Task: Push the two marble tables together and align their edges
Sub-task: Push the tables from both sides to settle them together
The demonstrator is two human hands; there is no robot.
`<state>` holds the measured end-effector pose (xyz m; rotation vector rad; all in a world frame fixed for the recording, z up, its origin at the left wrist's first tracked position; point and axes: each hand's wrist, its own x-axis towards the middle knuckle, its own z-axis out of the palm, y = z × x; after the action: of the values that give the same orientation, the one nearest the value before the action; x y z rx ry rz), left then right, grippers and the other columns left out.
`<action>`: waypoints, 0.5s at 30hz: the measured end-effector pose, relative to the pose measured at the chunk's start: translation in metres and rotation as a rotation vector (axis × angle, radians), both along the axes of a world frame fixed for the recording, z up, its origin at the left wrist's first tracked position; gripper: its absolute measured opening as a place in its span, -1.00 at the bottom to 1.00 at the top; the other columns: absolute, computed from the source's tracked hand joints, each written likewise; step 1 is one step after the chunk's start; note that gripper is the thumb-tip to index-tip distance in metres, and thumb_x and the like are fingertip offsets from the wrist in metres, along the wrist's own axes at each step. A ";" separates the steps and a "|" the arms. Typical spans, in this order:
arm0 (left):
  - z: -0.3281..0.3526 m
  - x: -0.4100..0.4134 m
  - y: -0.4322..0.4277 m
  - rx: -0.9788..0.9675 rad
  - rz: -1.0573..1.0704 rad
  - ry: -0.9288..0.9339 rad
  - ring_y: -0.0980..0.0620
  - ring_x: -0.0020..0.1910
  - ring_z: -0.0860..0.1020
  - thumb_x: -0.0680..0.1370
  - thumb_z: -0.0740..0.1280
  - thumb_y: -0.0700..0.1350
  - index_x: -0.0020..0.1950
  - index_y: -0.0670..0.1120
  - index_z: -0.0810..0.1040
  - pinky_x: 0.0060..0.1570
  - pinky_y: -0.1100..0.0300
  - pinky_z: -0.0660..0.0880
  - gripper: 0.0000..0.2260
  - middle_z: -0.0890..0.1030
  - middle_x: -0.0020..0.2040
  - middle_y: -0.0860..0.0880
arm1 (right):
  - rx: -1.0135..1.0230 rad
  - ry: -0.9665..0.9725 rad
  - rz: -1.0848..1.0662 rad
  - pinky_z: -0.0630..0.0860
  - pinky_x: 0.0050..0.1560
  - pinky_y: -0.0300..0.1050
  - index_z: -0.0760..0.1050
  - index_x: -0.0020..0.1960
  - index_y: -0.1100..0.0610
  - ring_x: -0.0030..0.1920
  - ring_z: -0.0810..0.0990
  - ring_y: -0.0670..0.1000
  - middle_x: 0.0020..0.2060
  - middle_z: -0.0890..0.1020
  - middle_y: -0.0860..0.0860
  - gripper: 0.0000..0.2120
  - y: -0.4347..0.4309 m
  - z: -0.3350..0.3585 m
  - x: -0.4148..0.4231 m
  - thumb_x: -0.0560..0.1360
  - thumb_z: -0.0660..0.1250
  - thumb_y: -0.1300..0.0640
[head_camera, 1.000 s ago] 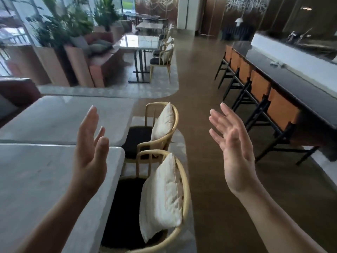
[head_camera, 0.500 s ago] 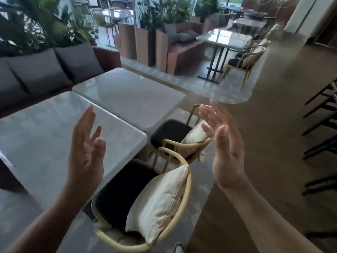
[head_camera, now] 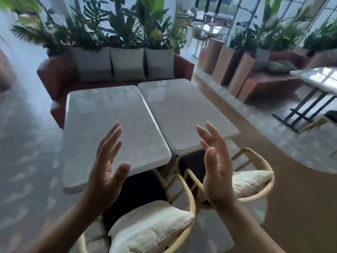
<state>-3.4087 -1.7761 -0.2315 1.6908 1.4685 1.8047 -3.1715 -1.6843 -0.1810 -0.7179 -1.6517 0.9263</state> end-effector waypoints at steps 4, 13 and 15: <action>-0.021 0.020 0.012 -0.025 0.157 -0.002 -0.15 0.68 0.23 0.64 0.26 0.34 0.64 0.15 0.26 0.58 -0.14 0.31 -0.38 0.22 0.70 -0.10 | -0.011 0.016 0.159 0.43 0.52 -0.15 0.33 0.57 -0.06 0.53 0.51 -0.07 0.50 0.55 -0.08 -0.34 0.057 -0.030 -0.006 0.64 0.13 -0.45; -0.063 0.062 0.083 -0.033 0.391 -0.039 -0.23 0.69 0.20 0.65 0.28 0.30 0.64 0.14 0.25 0.58 -0.10 0.30 -0.40 0.21 0.69 -0.15 | -0.115 -0.041 0.406 0.38 0.58 -0.09 0.33 0.59 -0.24 0.59 0.45 -0.03 0.54 0.52 -0.12 -0.35 0.192 -0.120 -0.013 0.59 0.19 -0.48; -0.082 0.060 0.106 -0.064 0.435 -0.051 -0.19 0.68 0.21 0.65 0.27 0.31 0.65 0.15 0.24 0.57 -0.07 0.31 -0.39 0.21 0.69 -0.15 | -0.119 -0.067 0.436 0.36 0.59 -0.10 0.31 0.60 -0.25 0.60 0.43 -0.03 0.56 0.49 -0.10 -0.35 0.217 -0.144 -0.020 0.59 0.18 -0.48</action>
<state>-3.3488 -1.6699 -0.3137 1.3575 1.9644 1.9600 -3.1912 -1.4669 -0.3250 -0.4762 -1.8637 1.3288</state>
